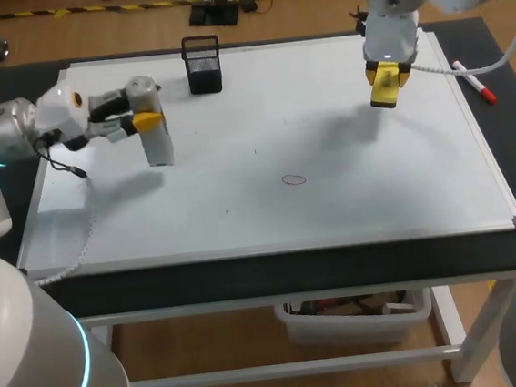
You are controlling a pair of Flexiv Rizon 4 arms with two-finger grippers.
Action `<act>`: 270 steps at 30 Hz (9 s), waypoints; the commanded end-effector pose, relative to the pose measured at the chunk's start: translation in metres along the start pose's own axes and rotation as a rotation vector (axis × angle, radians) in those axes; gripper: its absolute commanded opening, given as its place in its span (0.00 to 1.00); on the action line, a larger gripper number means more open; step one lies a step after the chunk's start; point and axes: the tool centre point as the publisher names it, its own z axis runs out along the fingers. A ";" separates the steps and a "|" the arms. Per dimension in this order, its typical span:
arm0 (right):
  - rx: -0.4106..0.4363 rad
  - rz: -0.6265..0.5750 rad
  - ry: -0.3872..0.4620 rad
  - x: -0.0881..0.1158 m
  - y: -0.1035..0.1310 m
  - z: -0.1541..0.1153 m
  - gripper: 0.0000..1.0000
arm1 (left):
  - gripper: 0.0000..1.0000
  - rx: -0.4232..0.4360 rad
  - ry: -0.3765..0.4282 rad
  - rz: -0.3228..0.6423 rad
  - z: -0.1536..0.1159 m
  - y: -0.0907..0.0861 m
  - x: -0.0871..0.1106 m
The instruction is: Pick up the inspection probe, press it on each red-marked spot on the whiteboard one by one, put down the probe, pick up the eraser, and wipe off all the red marks.
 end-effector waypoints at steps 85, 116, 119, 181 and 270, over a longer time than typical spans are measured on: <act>0.001 -0.002 0.002 0.001 0.000 -0.001 0.00 | 0.00 -0.002 0.330 -0.159 0.230 0.095 0.047; 0.001 -0.002 0.002 0.001 0.000 -0.001 0.00 | 0.00 -0.100 0.324 -0.131 0.220 0.100 0.045; 0.001 -0.002 0.002 0.001 0.000 -0.001 0.00 | 0.00 -0.101 0.325 -0.131 0.220 0.100 0.045; 0.001 -0.002 0.002 0.001 0.000 -0.001 0.00 | 0.00 -0.069 -0.190 0.016 -0.043 -0.008 -0.023; -0.051 -0.367 -0.058 -0.172 0.229 0.052 0.00 | 0.00 -0.072 -0.188 0.017 -0.046 -0.009 -0.021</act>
